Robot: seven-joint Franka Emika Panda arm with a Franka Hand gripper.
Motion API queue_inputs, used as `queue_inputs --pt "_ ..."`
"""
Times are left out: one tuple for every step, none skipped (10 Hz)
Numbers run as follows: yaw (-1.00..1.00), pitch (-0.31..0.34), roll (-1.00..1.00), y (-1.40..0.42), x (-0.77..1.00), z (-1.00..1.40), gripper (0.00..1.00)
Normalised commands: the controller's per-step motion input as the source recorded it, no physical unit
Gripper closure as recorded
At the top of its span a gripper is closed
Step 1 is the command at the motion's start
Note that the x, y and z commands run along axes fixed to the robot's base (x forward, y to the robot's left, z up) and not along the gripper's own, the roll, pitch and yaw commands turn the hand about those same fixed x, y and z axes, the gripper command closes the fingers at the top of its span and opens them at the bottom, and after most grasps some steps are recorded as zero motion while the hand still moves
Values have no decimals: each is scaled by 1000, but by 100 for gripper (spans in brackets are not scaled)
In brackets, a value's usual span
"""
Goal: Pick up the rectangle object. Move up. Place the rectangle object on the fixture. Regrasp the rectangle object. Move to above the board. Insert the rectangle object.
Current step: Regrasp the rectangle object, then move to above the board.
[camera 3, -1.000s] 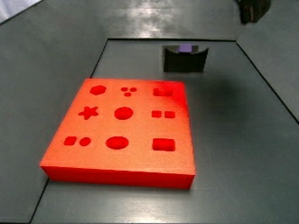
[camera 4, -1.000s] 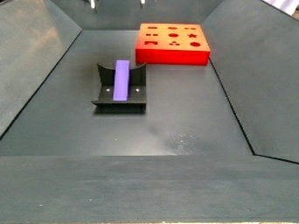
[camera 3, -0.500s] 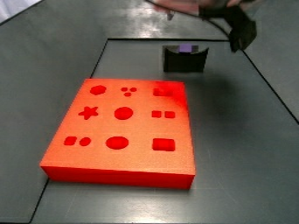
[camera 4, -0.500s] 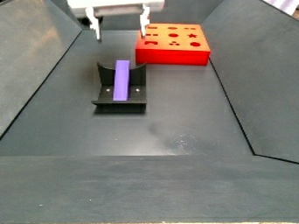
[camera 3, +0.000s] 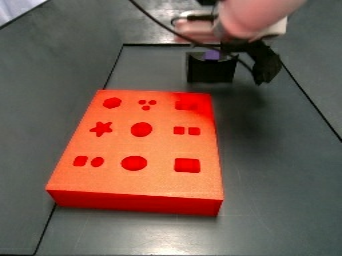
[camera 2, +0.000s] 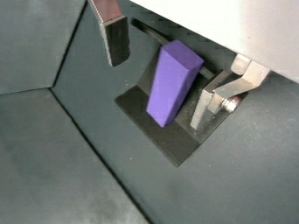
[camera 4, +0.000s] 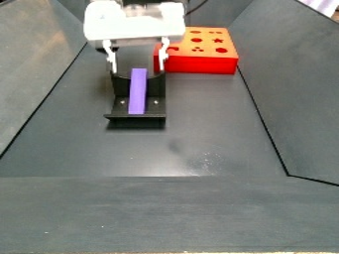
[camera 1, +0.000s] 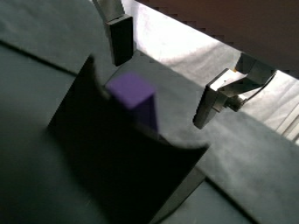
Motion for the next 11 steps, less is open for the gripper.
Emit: queue_inputs --pt "-37 15 61 7 86 -594 0" --pt "-13 33 63 3 80 -408 0" --pt "5 35 58 1 76 -279 0" --pt "17 44 52 -14 22 -174 0" --pt "31 37 48 -20 18 -169 0" --pt "39 37 48 -19 19 -168 0" --pt "43 37 48 -19 19 -167 0" --pt "0 0 0 0 0 -333 100" --pt "-129 -122 170 -47 -57 1000 100" --pt "-133 -110 162 -47 -61 1000 100" --pt "-146 -96 119 -41 -68 1000 100"
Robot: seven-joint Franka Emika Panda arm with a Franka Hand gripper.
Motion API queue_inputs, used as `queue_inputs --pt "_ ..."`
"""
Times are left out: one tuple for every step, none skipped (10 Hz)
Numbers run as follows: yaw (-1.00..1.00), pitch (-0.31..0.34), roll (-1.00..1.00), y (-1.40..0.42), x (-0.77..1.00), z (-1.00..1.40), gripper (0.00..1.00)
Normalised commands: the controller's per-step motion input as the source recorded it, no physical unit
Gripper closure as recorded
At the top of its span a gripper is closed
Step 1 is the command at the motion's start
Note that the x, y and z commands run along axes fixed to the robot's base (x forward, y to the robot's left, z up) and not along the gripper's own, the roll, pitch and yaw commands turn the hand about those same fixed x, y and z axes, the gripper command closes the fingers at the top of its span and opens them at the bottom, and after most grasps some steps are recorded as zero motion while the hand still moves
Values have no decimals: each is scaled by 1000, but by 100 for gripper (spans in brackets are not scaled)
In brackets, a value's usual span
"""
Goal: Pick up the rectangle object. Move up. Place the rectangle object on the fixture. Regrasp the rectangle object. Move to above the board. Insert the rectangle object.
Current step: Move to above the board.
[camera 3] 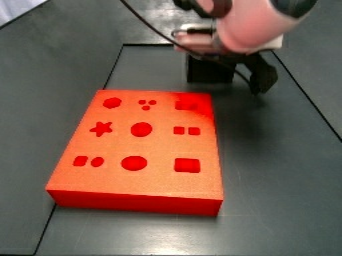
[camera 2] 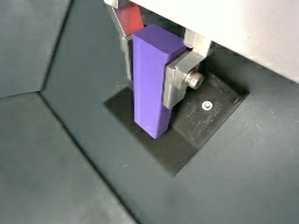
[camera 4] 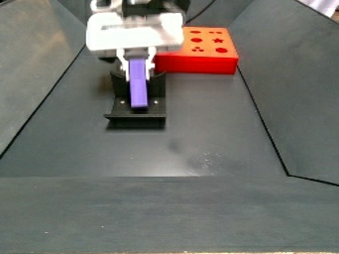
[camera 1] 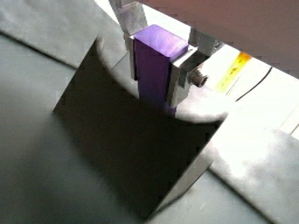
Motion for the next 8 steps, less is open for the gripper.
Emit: queue_inputs --pt "-152 -78 74 -36 -68 1000 100" --pt "-156 -40 47 -37 -69 1000 100" --pt "-151 19 15 -35 -68 1000 100" --pt "-135 65 -5 -33 -68 1000 100" --pt "-95 115 -26 -32 -69 1000 100" --pt "-77 135 -34 -31 -70 1000 100" --pt "-24 159 -38 -30 -69 1000 100" --pt "15 170 -38 -29 -69 1000 100"
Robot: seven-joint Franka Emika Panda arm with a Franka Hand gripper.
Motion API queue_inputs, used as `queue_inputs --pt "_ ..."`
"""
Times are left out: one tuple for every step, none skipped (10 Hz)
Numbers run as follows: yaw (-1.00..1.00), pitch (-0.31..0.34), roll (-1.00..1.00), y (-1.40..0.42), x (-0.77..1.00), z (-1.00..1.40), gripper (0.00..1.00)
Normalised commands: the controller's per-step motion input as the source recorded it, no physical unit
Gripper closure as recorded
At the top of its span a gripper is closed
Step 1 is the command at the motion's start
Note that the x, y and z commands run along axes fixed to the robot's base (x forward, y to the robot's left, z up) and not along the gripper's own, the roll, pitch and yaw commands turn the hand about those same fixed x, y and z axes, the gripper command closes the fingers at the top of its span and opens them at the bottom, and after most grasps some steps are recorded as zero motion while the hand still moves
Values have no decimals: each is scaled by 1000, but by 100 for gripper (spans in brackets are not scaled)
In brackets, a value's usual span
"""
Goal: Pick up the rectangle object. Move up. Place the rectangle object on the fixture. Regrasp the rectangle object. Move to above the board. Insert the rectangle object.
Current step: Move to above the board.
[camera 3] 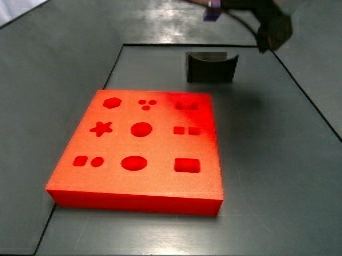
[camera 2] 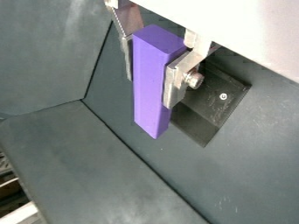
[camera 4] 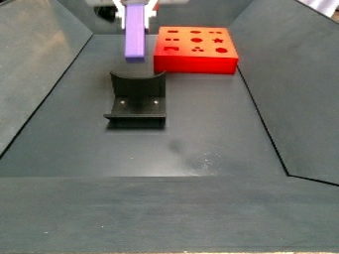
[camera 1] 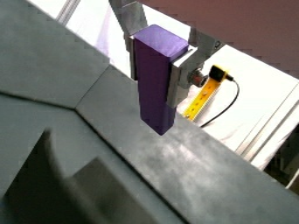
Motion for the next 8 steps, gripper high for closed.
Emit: queue_inputs --pt "60 163 -36 -29 -65 1000 100" --pt "79 150 -38 -28 -64 1000 100" --pt "113 116 -42 -26 -56 1000 100" --pt "125 106 -40 -26 -53 1000 100" --pt "129 78 -37 -27 -39 1000 100" --pt "127 67 -32 -28 -29 932 100" --pt "117 54 -31 -27 -12 697 100" --pt "111 53 -28 -25 -3 582 100"
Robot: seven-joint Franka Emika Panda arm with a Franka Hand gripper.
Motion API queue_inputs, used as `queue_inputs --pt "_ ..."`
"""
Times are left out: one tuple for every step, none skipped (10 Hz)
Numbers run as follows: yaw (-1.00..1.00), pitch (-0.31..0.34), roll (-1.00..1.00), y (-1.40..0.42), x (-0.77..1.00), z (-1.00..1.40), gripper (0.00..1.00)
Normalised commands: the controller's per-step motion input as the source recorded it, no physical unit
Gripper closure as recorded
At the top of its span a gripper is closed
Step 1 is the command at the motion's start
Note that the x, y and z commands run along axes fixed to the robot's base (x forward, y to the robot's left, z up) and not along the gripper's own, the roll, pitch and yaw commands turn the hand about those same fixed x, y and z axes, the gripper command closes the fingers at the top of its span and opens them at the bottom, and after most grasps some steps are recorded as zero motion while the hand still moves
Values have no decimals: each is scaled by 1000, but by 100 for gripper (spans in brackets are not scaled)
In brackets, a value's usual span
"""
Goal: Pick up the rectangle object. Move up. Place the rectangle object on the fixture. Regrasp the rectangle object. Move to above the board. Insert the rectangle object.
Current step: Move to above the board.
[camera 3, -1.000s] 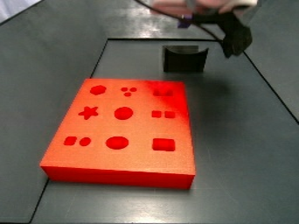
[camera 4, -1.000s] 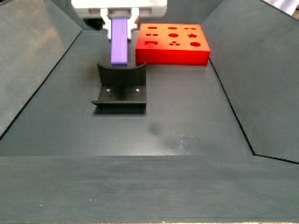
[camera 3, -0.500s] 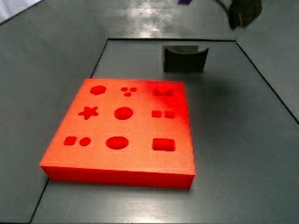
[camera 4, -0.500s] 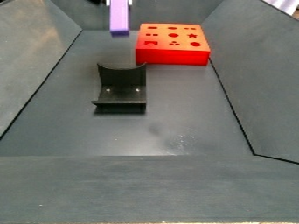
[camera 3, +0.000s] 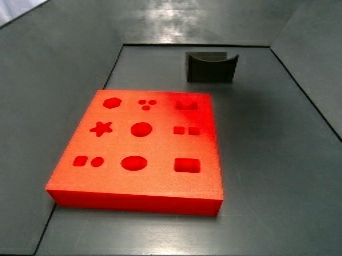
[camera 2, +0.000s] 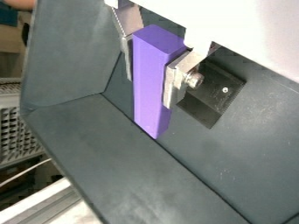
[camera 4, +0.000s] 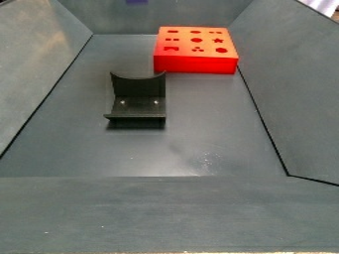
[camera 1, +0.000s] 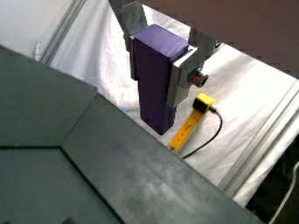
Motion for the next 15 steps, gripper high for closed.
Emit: queue_inputs --pt "99 53 -30 -26 12 351 100" --pt "-21 3 -1000 -1000 -483 259 100" --pt "-23 -4 -1000 -1000 -483 226 100" --pt "-22 -15 -1000 -1000 -513 248 100" --pt "-24 -20 -1000 -1000 -519 239 100" --pt "-27 -25 -1000 -1000 -535 238 100" --pt "-28 -25 -1000 -1000 -545 244 100" --pt "-30 -27 -1000 -1000 -580 251 100" --pt "-32 -30 -1000 -1000 -600 248 100" --pt "-32 -39 -1000 -678 -455 180 100" --pt "-30 -45 -1000 -367 -296 95 100" --pt "-30 -48 -1000 -184 -187 47 100" --pt "-30 -58 -1000 -85 -126 34 100" --pt "-21 -61 -762 -37 -99 14 100" --pt "-16 -61 -535 -8 -82 6 100"
